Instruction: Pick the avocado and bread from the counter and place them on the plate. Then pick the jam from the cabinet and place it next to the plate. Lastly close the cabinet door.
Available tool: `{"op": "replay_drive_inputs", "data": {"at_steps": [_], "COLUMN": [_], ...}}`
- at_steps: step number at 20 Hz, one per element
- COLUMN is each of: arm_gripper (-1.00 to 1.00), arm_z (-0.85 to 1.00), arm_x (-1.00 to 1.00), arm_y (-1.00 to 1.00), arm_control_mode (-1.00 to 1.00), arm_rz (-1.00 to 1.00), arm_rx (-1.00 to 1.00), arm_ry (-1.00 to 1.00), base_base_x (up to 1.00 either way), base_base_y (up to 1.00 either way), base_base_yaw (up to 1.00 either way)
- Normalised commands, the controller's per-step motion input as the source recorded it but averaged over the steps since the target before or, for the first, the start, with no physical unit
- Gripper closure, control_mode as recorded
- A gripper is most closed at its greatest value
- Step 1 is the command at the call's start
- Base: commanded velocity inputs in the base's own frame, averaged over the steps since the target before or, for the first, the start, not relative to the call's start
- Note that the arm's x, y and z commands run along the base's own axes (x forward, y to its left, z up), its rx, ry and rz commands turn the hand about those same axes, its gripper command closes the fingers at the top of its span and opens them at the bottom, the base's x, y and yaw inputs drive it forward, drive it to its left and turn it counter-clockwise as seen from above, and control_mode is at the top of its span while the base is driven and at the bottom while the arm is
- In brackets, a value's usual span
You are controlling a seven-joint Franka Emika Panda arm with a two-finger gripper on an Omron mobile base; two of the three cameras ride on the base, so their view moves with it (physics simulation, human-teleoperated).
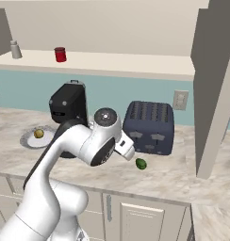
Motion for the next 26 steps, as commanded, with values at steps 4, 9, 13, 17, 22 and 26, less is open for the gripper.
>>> {"op": "replay_drive_inputs", "data": {"at_steps": [4, 9, 13, 17, 22, 26], "arm_gripper": [-1.00, -1.00, -1.00, -1.00, -1.00, -1.00], "arm_z": [-0.48, -0.31, -0.03, -0.05, -0.16, -0.25], "arm_x": [0.00, 0.14, 0.01, 0.00, 0.00, 0.18], "arm_y": [0.00, -0.05, -0.09, -0.20, -0.55, -0.37], "arm_control_mode": [-1.00, -1.00, -1.00, -1.00, -1.00, -1.00], "arm_rz": [0.22, 0.12, 0.08, 0.03, 0.09, 0.04], "arm_rx": [-0.26, -0.16, 0.00, 0.00, 0.00, -0.01], "arm_ry": [0.21, 0.23, 0.01, 0.00, 0.00, 0.00], "base_base_x": [0.00, 0.00, 0.00, 0.00, 0.00, 0.00], "base_base_y": [0.00, 0.00, 0.00, 0.00, 0.00, 0.00], "base_base_yaw": [0.00, 0.00, 0.00, 0.00, 0.00, 0.00]}}
